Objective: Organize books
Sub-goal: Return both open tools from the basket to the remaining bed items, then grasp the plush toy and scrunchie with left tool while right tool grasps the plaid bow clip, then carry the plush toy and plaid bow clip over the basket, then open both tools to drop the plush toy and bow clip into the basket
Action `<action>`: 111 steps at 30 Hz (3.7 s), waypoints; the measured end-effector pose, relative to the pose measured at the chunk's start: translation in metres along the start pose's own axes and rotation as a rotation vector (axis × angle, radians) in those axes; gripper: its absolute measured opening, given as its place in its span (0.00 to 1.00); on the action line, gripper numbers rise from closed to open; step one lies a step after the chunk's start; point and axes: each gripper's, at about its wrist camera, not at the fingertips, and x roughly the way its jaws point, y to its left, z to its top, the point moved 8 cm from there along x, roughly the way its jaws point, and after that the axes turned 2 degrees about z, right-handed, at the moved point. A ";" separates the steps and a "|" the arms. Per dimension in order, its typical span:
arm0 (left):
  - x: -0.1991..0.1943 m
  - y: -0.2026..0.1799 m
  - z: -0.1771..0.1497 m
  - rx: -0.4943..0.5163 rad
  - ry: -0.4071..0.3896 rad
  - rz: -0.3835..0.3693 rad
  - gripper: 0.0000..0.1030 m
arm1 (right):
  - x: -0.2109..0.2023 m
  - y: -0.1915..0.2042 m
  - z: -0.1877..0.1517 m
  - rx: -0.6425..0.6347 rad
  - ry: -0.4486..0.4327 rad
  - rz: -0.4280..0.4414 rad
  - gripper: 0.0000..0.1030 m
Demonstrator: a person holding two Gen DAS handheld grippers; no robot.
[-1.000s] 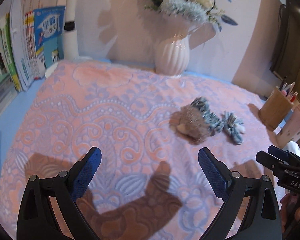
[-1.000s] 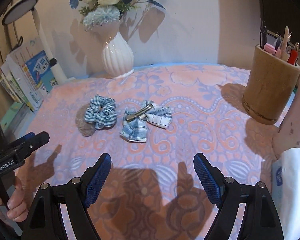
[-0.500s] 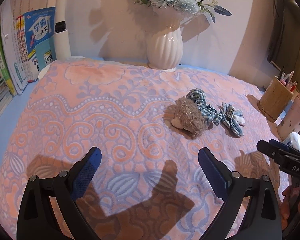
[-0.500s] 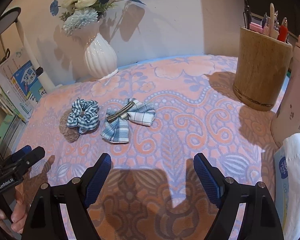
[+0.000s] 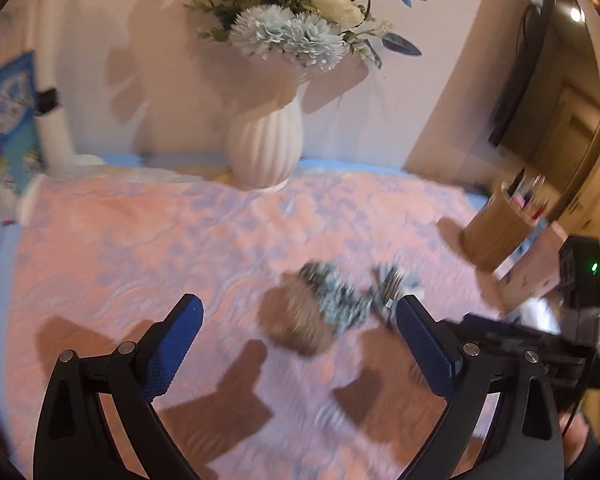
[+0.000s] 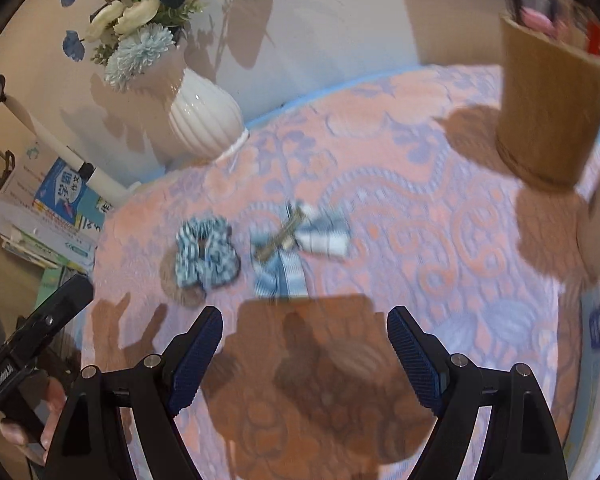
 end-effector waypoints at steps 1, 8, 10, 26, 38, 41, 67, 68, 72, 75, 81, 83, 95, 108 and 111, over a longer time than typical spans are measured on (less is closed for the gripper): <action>0.010 0.000 0.000 -0.012 0.001 -0.029 0.94 | 0.003 0.003 0.005 -0.014 -0.005 -0.014 0.81; 0.051 0.000 -0.017 -0.063 0.058 -0.123 0.93 | 0.035 0.007 0.017 -0.034 -0.020 -0.064 0.81; 0.055 0.002 -0.020 -0.053 0.070 -0.115 0.93 | 0.040 0.002 0.024 0.001 -0.047 -0.059 0.81; 0.067 -0.018 -0.026 0.079 0.068 -0.080 0.37 | 0.051 0.012 0.021 -0.201 -0.080 -0.224 0.31; 0.047 -0.023 -0.026 0.134 -0.048 -0.066 0.37 | -0.023 -0.018 -0.028 -0.249 -0.095 -0.200 0.29; 0.040 -0.025 -0.026 0.122 -0.066 -0.057 0.37 | -0.036 -0.021 -0.039 -0.249 -0.104 -0.210 0.29; -0.017 -0.367 -0.017 0.461 -0.138 -0.475 0.38 | -0.282 -0.217 -0.022 0.174 -0.505 -0.377 0.29; -0.016 -0.376 -0.018 0.468 -0.136 -0.480 0.38 | -0.290 -0.229 -0.022 0.196 -0.517 -0.374 0.29; -0.008 -0.431 -0.028 0.506 -0.116 -0.511 0.38 | -0.321 -0.276 -0.018 0.250 -0.565 -0.424 0.29; 0.005 -0.467 -0.037 0.513 -0.095 -0.515 0.38 | -0.334 -0.301 -0.011 0.280 -0.585 -0.431 0.29; 0.059 -0.515 -0.064 0.497 -0.035 -0.443 0.38 | -0.326 -0.362 0.004 0.390 -0.558 -0.385 0.29; 0.076 -0.525 -0.064 0.492 -0.036 -0.416 0.38 | -0.323 -0.374 0.007 0.392 -0.553 -0.396 0.29; 0.114 -0.540 -0.054 0.450 0.032 -0.406 0.87 | -0.291 -0.414 0.033 0.412 -0.486 -0.328 0.60; 0.047 -0.516 -0.060 0.463 0.014 -0.503 0.91 | -0.340 -0.367 0.023 0.336 -0.565 -0.358 0.66; 0.028 -0.502 -0.059 0.456 0.006 -0.515 0.91 | -0.349 -0.347 0.018 0.313 -0.577 -0.369 0.73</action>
